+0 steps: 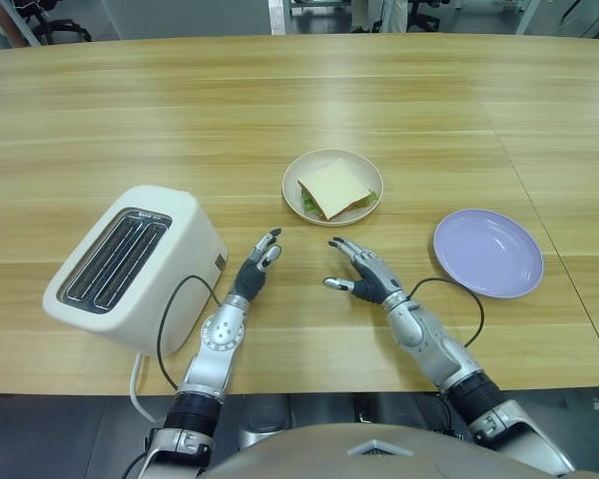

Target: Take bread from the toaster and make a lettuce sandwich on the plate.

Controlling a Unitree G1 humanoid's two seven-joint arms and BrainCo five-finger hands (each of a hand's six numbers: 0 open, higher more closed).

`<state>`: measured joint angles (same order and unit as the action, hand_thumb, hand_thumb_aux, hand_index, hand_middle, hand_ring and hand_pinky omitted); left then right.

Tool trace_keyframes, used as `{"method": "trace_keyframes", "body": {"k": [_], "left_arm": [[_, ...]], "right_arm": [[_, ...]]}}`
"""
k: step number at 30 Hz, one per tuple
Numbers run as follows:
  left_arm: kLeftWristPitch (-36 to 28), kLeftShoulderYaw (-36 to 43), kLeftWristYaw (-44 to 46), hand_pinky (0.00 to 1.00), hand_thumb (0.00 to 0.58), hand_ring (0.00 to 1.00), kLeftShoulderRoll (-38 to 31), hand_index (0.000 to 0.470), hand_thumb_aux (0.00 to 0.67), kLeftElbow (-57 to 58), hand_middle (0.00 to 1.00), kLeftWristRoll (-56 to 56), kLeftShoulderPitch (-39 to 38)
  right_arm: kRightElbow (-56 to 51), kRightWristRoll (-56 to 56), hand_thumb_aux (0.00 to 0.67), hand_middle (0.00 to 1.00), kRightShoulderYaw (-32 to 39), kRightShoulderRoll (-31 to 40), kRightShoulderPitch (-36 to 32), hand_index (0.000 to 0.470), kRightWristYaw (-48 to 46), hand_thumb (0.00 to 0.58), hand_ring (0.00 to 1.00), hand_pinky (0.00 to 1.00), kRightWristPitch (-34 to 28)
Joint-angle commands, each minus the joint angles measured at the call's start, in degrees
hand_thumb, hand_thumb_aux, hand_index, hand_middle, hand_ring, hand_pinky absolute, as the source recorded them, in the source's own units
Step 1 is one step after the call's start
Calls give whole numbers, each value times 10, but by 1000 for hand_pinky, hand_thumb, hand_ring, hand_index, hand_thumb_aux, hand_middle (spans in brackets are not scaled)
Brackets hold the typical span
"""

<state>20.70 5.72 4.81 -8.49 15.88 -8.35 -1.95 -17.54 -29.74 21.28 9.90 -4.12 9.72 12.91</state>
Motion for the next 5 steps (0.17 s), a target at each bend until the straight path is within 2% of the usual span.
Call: {"method": "trace_keyframes", "body": {"k": [1, 5], "left_arm": [[57, -7, 3, 0, 0, 0, 17, 0, 0, 40, 0, 31, -4], [87, -21, -3, 0, 0, 0, 29, 0, 0, 78, 0, 47, 0]], "right_arm": [[-34, 79, 0, 0, -55, -18, 12, 0, -6, 0, 0, 0, 3], [-52, 97, 0, 0, -63, -27, 13, 0, -16, 0, 0, 0, 8]]}}
